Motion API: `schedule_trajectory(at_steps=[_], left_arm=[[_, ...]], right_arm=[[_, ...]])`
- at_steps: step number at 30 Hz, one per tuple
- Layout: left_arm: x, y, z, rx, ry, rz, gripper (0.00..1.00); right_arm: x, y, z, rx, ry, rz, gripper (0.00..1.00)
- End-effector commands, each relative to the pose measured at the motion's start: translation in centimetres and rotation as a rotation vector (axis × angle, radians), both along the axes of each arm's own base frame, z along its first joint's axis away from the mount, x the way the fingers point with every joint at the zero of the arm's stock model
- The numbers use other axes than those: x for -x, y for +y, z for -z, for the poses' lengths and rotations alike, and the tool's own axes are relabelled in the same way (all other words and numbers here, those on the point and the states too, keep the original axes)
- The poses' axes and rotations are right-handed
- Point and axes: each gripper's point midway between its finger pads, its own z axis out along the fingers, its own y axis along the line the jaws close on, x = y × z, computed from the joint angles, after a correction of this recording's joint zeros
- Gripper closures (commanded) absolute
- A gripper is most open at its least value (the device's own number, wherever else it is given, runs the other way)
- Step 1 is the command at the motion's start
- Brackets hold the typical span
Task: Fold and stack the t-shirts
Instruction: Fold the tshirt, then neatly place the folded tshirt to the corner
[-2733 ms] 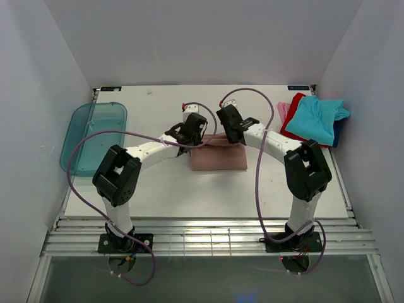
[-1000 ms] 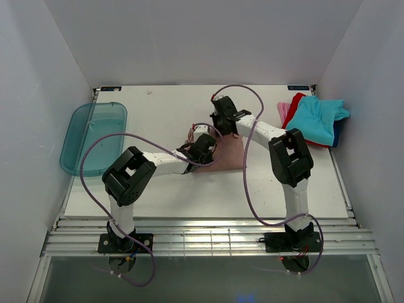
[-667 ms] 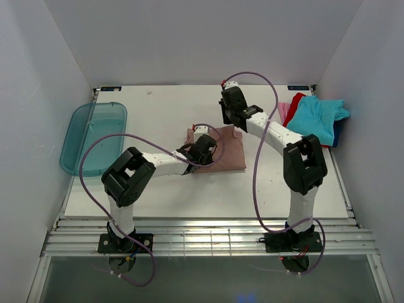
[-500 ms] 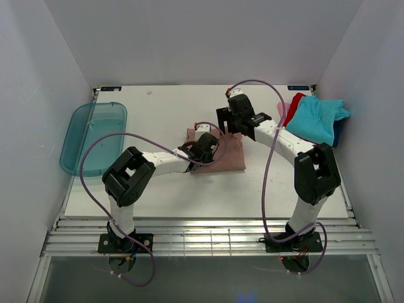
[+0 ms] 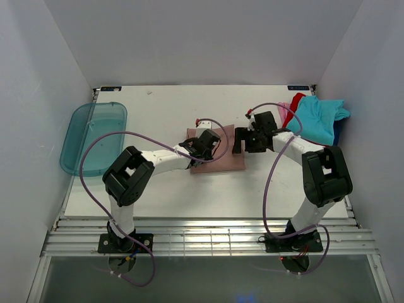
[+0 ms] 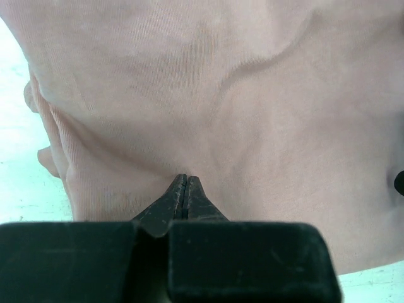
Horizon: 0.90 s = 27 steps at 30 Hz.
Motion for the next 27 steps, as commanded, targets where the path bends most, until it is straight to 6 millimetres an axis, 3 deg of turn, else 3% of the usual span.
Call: schedule_trajectory(at_steps=[1,5,13,27], left_arm=[[-1.3,0.0,-2.3,0.008,-0.05,-0.022,1.0],[-1.4,0.4,-1.8,0.005,-0.04,-0.032,1.0],[-1.5,1.2,-0.2,-0.01,-0.011,-0.036,1.0],[-1.1,1.2,0.4,0.006,0.002,-0.04,1.0]], right_arm=[[-0.4,1.0,-1.8,-0.159,-0.038,-0.035,0.1],[-0.2,0.8,-0.5,-0.228,0.011,-0.029,0.1],[1.2,3.2,2.7,-0.371,0.129,-0.078,0.1],[1.6,6.2,5.3,-0.248,0.152,-0.123,0.1]])
